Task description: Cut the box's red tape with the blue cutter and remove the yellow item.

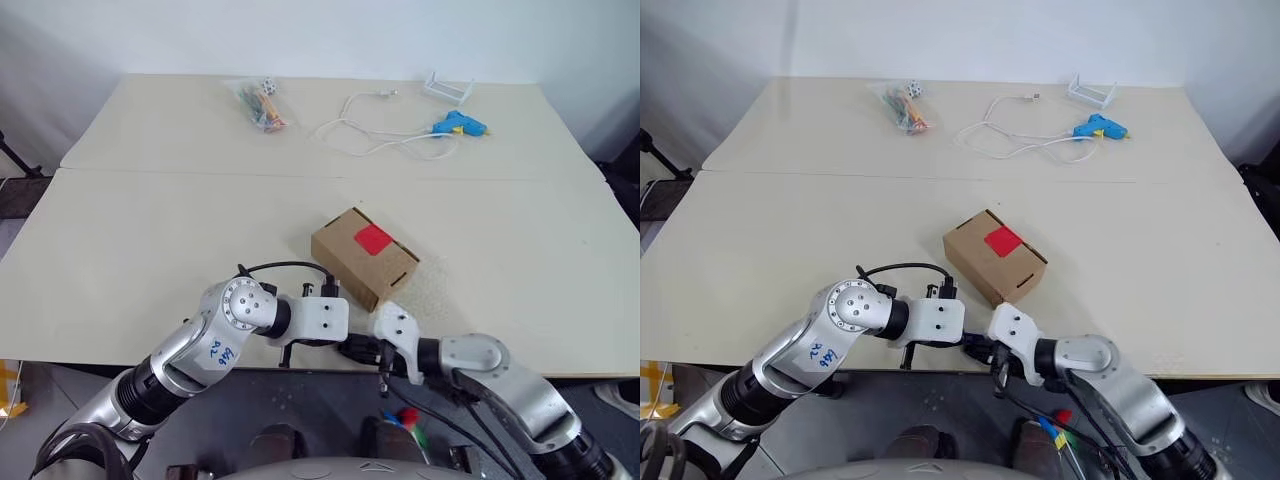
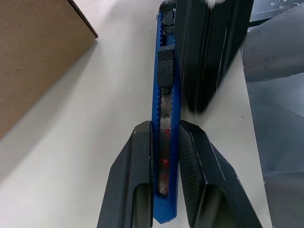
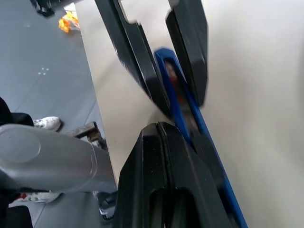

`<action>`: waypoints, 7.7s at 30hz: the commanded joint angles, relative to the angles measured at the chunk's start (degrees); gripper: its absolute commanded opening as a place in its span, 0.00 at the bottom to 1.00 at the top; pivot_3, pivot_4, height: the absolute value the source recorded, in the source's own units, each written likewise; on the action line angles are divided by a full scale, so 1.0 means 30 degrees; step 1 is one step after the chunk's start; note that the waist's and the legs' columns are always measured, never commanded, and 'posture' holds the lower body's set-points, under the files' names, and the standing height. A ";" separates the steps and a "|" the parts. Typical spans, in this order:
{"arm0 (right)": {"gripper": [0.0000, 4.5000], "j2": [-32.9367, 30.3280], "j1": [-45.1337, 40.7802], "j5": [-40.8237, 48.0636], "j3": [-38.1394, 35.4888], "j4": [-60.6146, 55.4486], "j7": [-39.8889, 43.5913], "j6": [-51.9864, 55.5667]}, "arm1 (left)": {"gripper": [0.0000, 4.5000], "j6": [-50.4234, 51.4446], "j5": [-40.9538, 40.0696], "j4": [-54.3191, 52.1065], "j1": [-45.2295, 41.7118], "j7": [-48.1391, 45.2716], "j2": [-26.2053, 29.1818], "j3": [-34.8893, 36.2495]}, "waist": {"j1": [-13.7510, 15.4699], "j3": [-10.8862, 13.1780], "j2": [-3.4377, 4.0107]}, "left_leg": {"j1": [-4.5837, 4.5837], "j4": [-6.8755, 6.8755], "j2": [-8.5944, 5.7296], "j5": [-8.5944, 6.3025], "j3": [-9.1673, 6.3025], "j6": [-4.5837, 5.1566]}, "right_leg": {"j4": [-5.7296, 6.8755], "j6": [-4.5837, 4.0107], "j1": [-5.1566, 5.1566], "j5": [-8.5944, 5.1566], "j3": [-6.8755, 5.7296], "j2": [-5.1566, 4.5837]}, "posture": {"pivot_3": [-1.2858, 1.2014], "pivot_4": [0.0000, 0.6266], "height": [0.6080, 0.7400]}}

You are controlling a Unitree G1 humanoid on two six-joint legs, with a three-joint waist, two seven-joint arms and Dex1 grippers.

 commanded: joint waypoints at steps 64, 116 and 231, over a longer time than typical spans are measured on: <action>0.34 -0.2022 0.3661 1.7153 -1.2399 -0.3641 -0.2545 0.7910 | 0.10 -1.6764 -0.1519 0.3434 0.4229 0.4680 0.0402 0.4745 | -0.0089 0.0033 0.0085 | -0.0044 -0.0058 0.0007 -0.0013 -0.0069 -0.0001 | -0.0020 -0.0014 -0.0057 0.0002 0.0046 -0.0257 | 0.52 0.24 1.00; 0.03 -0.3703 0.0216 2.7569 -0.6025 -0.1598 -1.7711 0.4557 | 0.10 -2.3210 0.1588 0.5917 0.3645 0.7046 -0.1248 0.5470 | -0.0226 0.0093 0.0130 | -0.0239 -0.0056 0.0005 -0.0039 -0.0060 0.0048 | -0.0170 0.0052 -0.0109 0.0039 -0.0322 -0.0062 | 0.52 0.24 1.00; 0.04 -0.5739 -1.4767 1.2313 -0.8478 0.2875 -0.6155 1.5846 | 0.00 -0.3525 -0.6492 1.1938 -0.5097 0.2446 -0.4291 0.6202 | -0.0435 0.0099 0.0069 | -0.0467 0.0254 0.0002 -0.0034 0.0031 0.0048 | 0.0115 0.0093 -0.0380 0.0063 -0.0094 0.0020 | 0.52 0.24 1.00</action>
